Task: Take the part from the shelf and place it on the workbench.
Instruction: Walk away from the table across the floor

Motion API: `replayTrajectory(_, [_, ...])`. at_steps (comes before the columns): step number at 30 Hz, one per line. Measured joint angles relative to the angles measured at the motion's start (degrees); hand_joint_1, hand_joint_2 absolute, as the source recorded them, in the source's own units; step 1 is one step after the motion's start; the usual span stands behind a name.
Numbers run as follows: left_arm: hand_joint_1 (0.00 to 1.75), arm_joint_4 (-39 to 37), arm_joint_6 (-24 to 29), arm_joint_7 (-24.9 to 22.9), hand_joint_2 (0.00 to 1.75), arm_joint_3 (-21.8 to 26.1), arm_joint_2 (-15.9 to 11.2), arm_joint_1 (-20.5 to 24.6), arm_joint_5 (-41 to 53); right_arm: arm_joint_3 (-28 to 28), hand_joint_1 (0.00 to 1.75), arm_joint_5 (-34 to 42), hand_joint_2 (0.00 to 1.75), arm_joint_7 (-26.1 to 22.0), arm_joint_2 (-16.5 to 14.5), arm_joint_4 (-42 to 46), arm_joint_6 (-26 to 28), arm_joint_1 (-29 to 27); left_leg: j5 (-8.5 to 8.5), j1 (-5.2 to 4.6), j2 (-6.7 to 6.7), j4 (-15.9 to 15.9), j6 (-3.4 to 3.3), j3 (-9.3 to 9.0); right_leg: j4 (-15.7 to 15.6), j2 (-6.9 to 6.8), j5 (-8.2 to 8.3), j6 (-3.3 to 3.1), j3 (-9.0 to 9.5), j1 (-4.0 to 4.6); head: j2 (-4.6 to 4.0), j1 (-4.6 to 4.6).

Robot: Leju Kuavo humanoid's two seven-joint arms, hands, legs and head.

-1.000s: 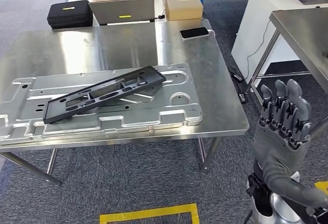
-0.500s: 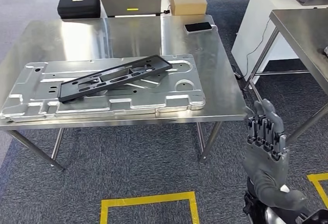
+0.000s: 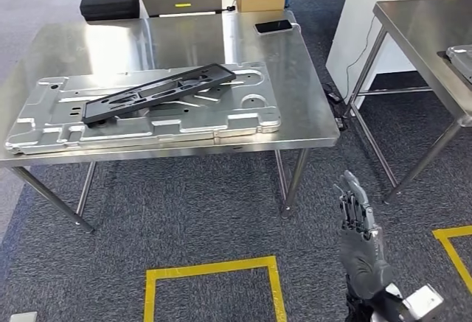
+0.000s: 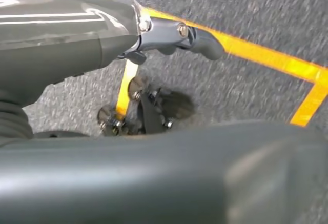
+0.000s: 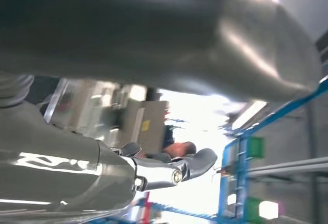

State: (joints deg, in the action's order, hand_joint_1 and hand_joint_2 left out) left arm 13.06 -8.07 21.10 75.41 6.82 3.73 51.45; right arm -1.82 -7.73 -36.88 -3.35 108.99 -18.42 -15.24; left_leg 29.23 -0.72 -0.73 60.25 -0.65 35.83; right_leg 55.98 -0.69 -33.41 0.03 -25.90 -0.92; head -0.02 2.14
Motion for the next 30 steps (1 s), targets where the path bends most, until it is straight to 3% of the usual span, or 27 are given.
replayTrajectory(1, [0.00,0.0,0.0,0.0,0.00,0.0,0.0,0.0,0.0,-0.3,0.00,-0.8,0.00,0.0,-0.4,-1.2,0.2,-0.3,2.53,0.20,0.12,1.8,0.37,0.50,0.0,-0.11,0.67,-0.43,-0.81,-0.12,-0.01,0.02])
replayTrajectory(3, [0.00,0.0,0.0,0.0,0.00,0.1,0.1,-0.1,0.1,-0.8,0.00,-2.6,0.00,0.2,-1.1,-3.7,0.7,-0.7,8.13,0.59,0.22,8.1,1.04,1.47,0.1,-0.22,2.02,-0.68,-2.55,-0.02,-0.01,0.05])
replayTrajectory(4, [0.00,0.0,0.0,0.0,0.00,0.2,0.1,-0.1,0.1,-1.1,0.00,-3.5,0.00,0.2,-1.4,-5.1,1.0,-0.9,9.44,0.73,0.22,11.3,1.27,1.69,0.2,-0.30,2.69,-0.65,-3.50,0.01,-0.01,0.05])
replayTrajectory(5, [0.00,0.0,0.0,0.0,0.00,0.3,0.1,-0.1,0.2,-1.4,0.00,-4.4,0.00,0.3,-1.7,-6.3,1.3,-1.1,9.28,0.82,0.22,13.3,1.41,1.35,0.4,-0.38,3.32,-0.59,-4.51,0.03,-0.01,0.05])
replayTrajectory(6, [0.00,0.0,0.0,0.1,0.00,0.4,0.1,-0.1,0.2,-1.6,0.00,-5.2,0.00,0.3,-1.9,-7.5,1.5,-1.2,7.93,0.86,0.22,13.6,1.48,0.24,0.7,-0.44,3.87,-0.50,-5.53,0.03,-0.01,0.05])
replayTrajectory(7, [0.00,0.0,0.0,0.1,0.00,0.4,0.1,-0.1,0.2,-1.9,0.00,-5.8,0.00,0.3,-2.2,-8.5,1.6,-1.3,6.13,0.87,0.24,11.7,1.42,-1.81,1.1,-0.45,4.34,-0.38,-6.48,0.03,-0.01,0.05])
replayTrajectory(9, [0.00,0.0,0.0,0.2,0.00,0.6,0.1,0.1,0.2,-2.3,0.00,-7.3,0.00,0.6,-2.7,-10.3,1.8,-1.4,4.36,0.75,0.35,3.4,0.90,-8.23,1.6,-0.40,5.27,-0.05,-7.90,0.12,-0.01,0.05])
replayTrajectory(11, [0.00,0.0,0.0,0.3,0.00,0.7,0.1,0.3,0.2,-2.5,0.00,-9.1,0.00,0.8,-3.2,-12.2,2.4,-1.5,5.17,0.52,0.49,-4.1,0.13,-13.12,1.9,-0.37,6.41,0.51,-8.70,0.29,0.00,0.04])
replayTrajectory(12, [0.00,0.0,0.0,0.4,0.00,0.8,0.1,0.4,0.3,-2.6,0.00,-10.0,0.00,0.9,-3.3,-13.2,2.8,-1.5,5.47,0.38,0.52,-5.8,-0.14,-13.96,1.9,-0.37,7.01,0.84,-9.01,0.35,0.00,0.03])
replayTrajectory(14, [0.00,0.1,-0.1,0.5,0.00,0.9,0.3,0.3,0.3,-2.7,0.00,-11.5,0.00,1.2,-3.6,-15.7,3.6,-1.6,4.89,0.43,0.32,-6.3,-0.86,-13.11,2.0,-0.20,7.39,1.55,-9.69,0.30,0.00,0.02])
replayTrajectory(15, [0.00,0.1,-0.1,0.5,0.00,1.0,0.4,0.3,0.3,-2.9,0.00,-12.2,0.00,1.4,-3.7,-17.1,3.9,-1.6,4.23,0.50,0.16,-6.3,-1.31,-12.38,2.8,-0.02,6.05,1.81,-10.15,0.28,-0.01,-0.02])
replayTrajectory(16, [0.00,0.1,-0.1,0.6,0.00,1.0,0.5,0.2,0.5,-3.1,0.00,-12.8,0.00,1.5,-3.7,-18.7,4.3,-1.7,3.42,0.57,0.00,-6.3,-1.77,-11.49,4.5,0.15,3.64,2.00,-10.71,0.25,-0.01,-0.07])
replayTrajectory(18, [0.00,0.2,-0.2,0.7,0.00,1.2,0.5,0.2,0.8,-3.6,0.00,-14.0,0.00,1.7,-3.9,-22.1,4.9,-1.5,2.05,0.40,-0.18,-5.9,-2.29,-9.56,10.8,0.30,-2.36,2.17,-11.93,0.17,-0.01,-0.15])
replayTrajectory(19, [0.00,0.2,-0.2,0.7,0.00,1.2,0.5,0.2,1.0,-3.9,0.00,-14.5,0.00,1.7,-3.9,-23.9,5.3,-1.4,1.43,0.28,-0.23,-5.6,-2.38,-8.54,14.4,0.31,-4.06,2.25,-12.27,0.17,-0.01,-0.15])
replayTrajectory(20, [0.00,0.2,-0.2,0.7,0.00,1.3,0.6,0.2,1.1,-4.2,0.00,-15.0,0.00,1.6,-3.9,-25.8,5.6,-1.2,0.88,0.16,-0.30,-5.3,-2.43,-7.47,16.9,0.31,-4.28,2.28,-12.13,0.17,0.00,-0.15])
replayTrajectory(21, [0.00,0.2,-0.2,0.7,0.00,1.3,0.6,0.2,1.2,-4.6,0.00,-15.6,0.00,1.4,-4.0,-27.8,5.9,-0.9,0.38,0.06,-0.35,-4.8,-2.43,-6.36,17.7,0.31,-3.23,2.28,-11.21,0.17,0.00,-0.15])
replayTrajectory(22, [0.00,0.2,-0.3,0.8,0.00,1.3,0.6,0.2,1.2,-5.1,0.00,-16.4,0.00,1.2,-4.0,-30.0,6.4,-0.5,-0.04,-0.01,-0.40,-4.2,-2.37,-5.24,16.4,0.32,-1.54,2.18,-9.34,0.19,0.00,-0.15])
replayTrajectory(24, [0.00,0.2,-0.3,0.8,0.00,1.3,0.7,0.3,1.3,-6.3,0.00,-18.1,0.00,0.6,-4.2,-34.7,7.5,0.8,-0.68,-0.15,-0.43,-3.0,-2.13,-3.31,9.1,0.32,0.45,1.77,-3.39,0.33,0.00,-0.16])
replayTrajectory(26, [0.00,0.2,-0.3,0.8,0.00,1.3,0.7,0.4,1.6,-7.7,0.00,-20.2,0.00,0.0,-4.3,-39.8,9.1,2.6,-1.35,-0.27,-0.45,-2.0,-1.67,-2.10,2.0,0.32,-0.49,1.27,1.28,0.58,0.00,-0.11])
replayTrajectory(28, [0.00,0.2,-0.5,0.8,0.00,1.3,0.8,0.4,2.1,-9.4,0.00,-22.8,0.00,-0.2,-4.3,-45.7,11.4,4.5,-2.32,-0.26,-0.47,-1.7,-1.09,-1.43,-0.3,0.33,-1.01,0.69,2.08,0.75,-0.01,-0.07])
replayTrajectory(30, [0.00,0.2,-0.7,0.8,0.00,1.3,0.8,0.3,2.3,-11.7,0.00,-25.3,0.00,-0.3,-4.2,-52.5,14.2,6.4,-1.34,-0.07,-0.26,-1.0,-0.36,-0.85,-0.4,0.08,-0.07,-0.23,1.17,0.58,0.00,-0.07])
